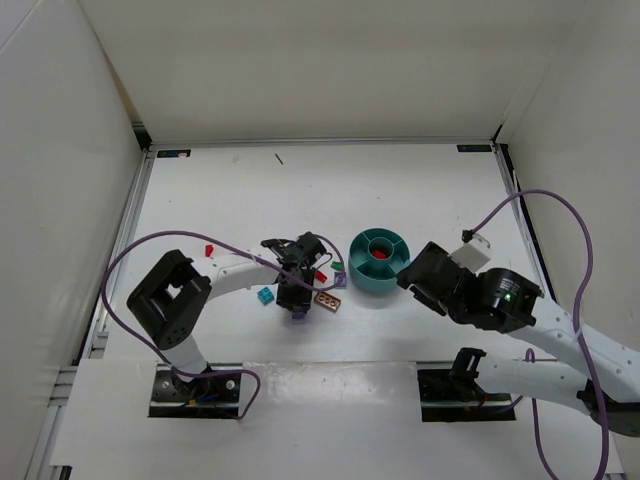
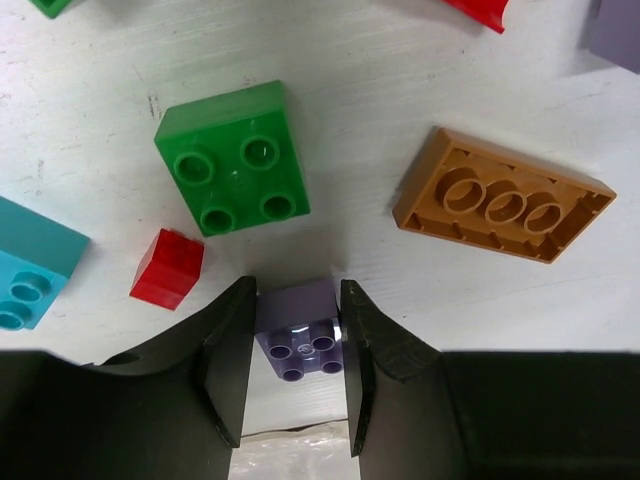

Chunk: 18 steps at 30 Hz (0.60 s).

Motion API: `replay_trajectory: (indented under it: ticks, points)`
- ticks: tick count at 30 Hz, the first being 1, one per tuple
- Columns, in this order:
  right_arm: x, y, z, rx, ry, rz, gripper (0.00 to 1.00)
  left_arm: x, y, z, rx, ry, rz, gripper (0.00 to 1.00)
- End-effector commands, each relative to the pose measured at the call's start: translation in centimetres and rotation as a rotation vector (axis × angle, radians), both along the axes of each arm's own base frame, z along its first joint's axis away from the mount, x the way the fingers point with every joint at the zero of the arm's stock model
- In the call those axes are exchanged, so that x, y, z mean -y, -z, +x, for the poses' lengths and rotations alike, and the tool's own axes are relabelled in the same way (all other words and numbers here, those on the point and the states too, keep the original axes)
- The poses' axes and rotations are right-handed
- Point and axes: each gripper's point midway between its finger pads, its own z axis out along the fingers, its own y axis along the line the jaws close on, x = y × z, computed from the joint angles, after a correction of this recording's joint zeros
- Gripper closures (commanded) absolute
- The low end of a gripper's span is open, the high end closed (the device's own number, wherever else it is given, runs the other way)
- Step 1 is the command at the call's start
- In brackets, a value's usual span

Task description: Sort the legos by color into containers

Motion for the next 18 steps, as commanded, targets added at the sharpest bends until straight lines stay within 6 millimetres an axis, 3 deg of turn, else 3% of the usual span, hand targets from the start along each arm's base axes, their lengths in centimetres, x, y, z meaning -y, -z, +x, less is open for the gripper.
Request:
replay_trajectory:
  ticks: [1,6,8,10,13,15,16,17,18]
  points:
    - [1.0,-0.3,0.4,0.030,0.044,-0.004,0.69,1.0,-3.0,1.1,0.076,0.010,-0.052,0.72]
    - [1.8,0.0,0.5,0.034,0.054,-0.023,0.69,3.1,-8.5,3.4,0.215,0.066,-0.159,0.73]
    - [2.4,0.0,0.8,0.045,0.057,-0.041,0.69,4.7,-12.7,5.2,0.327,0.108,-0.241,0.72]
    - [2.8,-0.1,1.1,0.054,0.066,-0.053,0.69,5.4,-14.3,5.9,0.377,0.164,-0.257,0.71]
    - [3.1,-0.7,2.1,0.086,0.038,-0.088,0.69,7.7,-18.0,8.5,0.466,0.198,-0.303,0.69]
    - [3.5,-1.2,2.7,0.091,0.052,-0.088,0.69,8.4,-17.6,9.3,0.457,0.209,-0.279,0.69]
    - [3.5,-1.5,3.0,0.104,0.029,-0.099,0.69,9.6,-19.2,10.4,0.484,0.209,-0.301,0.69]
    - [4.0,-1.4,3.4,0.089,0.049,-0.092,0.69,9.8,-18.0,10.5,0.450,0.214,-0.274,0.69]
    - [3.5,-1.7,3.5,0.091,-0.003,-0.087,0.69,10.6,-19.4,11.0,0.469,0.215,-0.303,0.69]
